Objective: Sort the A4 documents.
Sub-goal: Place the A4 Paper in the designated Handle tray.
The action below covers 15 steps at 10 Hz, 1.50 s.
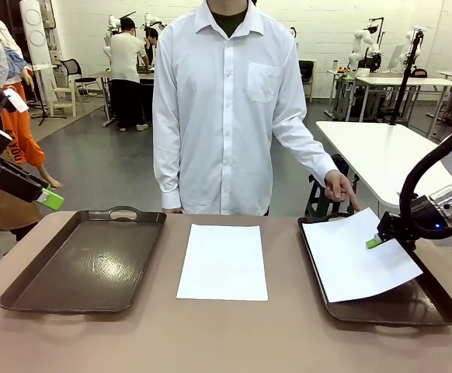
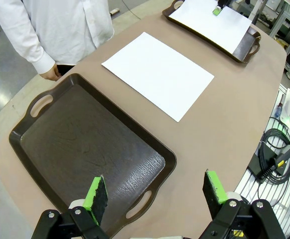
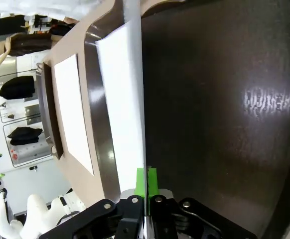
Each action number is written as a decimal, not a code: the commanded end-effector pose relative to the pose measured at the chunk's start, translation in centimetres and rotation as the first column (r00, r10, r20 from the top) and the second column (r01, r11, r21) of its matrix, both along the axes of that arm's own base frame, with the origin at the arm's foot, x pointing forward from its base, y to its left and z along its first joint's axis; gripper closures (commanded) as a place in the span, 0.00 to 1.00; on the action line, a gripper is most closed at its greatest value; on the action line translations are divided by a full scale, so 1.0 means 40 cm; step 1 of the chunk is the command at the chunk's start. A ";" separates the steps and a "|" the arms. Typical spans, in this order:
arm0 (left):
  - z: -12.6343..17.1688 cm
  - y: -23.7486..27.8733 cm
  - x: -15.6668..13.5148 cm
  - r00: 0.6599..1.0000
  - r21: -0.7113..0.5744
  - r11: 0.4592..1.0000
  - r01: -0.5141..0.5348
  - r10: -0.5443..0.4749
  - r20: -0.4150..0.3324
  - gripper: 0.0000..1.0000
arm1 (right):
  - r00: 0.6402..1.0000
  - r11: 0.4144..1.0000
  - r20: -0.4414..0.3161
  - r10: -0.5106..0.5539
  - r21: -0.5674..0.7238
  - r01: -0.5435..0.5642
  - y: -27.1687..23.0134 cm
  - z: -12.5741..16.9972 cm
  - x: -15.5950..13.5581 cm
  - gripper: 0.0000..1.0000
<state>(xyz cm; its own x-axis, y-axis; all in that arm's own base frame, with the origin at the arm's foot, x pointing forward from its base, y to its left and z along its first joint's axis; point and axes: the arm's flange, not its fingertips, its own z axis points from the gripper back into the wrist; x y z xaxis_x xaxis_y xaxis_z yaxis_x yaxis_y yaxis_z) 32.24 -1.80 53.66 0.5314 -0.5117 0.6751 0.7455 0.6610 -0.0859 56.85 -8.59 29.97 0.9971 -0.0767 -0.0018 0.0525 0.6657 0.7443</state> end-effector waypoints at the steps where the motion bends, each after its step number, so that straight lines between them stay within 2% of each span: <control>1: -0.006 0.002 0.003 1.000 -0.009 1.000 0.010 -0.010 0.007 0.00 | 1.000 1.000 -0.025 -0.019 -0.024 0.018 0.002 -0.008 -0.010 0.99; 4: -0.006 0.002 0.003 1.000 -0.009 1.000 0.010 -0.010 0.007 0.00 | 0.999 0.999 -0.038 0.008 -0.040 -0.009 0.004 -0.003 -0.004 0.99; 5: -0.006 0.002 0.003 1.000 -0.009 1.000 0.010 -0.010 0.007 0.00 | 0.999 0.999 -0.043 0.008 -0.043 -0.009 0.003 0.002 -0.003 0.86; 6: -0.006 0.002 0.003 1.000 -0.009 1.000 0.010 -0.010 0.007 0.00 | 0.999 0.999 -0.039 0.019 -0.047 -0.021 0.002 0.008 -0.002 0.81; 7: -0.006 0.002 0.003 1.000 -0.009 1.000 0.010 -0.010 0.007 0.00 | 0.999 0.998 -0.039 0.030 -0.054 -0.032 0.003 0.014 -0.002 0.68; 8: -0.006 0.002 0.003 1.000 -0.009 1.000 0.010 -0.010 0.007 0.00 | 0.999 0.997 -0.040 0.033 -0.062 -0.036 0.000 0.020 -0.002 0.63; 9: -0.006 0.002 0.003 1.000 -0.009 1.000 0.010 -0.010 0.007 0.00 | 0.999 0.997 -0.040 0.025 -0.075 -0.028 -0.006 0.026 -0.003 0.49; 10: -0.006 0.002 0.003 1.000 -0.009 1.000 0.010 -0.010 0.007 0.00 | 0.999 0.995 -0.044 0.015 -0.094 -0.019 -0.012 0.028 -0.005 0.45; 11: -0.006 0.002 0.003 1.000 -0.009 1.000 0.010 -0.010 0.007 0.00 | 0.999 0.993 -0.048 0.016 -0.116 -0.021 -0.015 0.030 -0.009 0.31; 12: -0.006 0.002 0.003 1.000 -0.009 1.000 0.010 -0.010 0.007 0.00 | 0.999 0.987 -0.048 0.007 -0.162 -0.014 -0.019 0.035 -0.012 0.26; 13: -0.006 0.002 0.003 1.000 -0.009 1.000 0.010 -0.010 0.007 0.00 | 0.999 0.983 -0.042 -0.006 -0.182 -0.002 -0.025 0.040 -0.014 0.12; 14: -0.006 0.002 0.003 1.000 -0.009 1.000 0.010 -0.010 0.007 0.00 | 0.999 0.983 -0.040 -0.015 -0.185 0.007 -0.032 0.047 -0.017 0.24; 15: -0.006 0.002 0.003 1.000 -0.009 1.000 0.010 -0.010 0.007 0.00 | 0.999 0.984 -0.036 -0.023 -0.177 0.016 -0.038 0.051 -0.020 0.00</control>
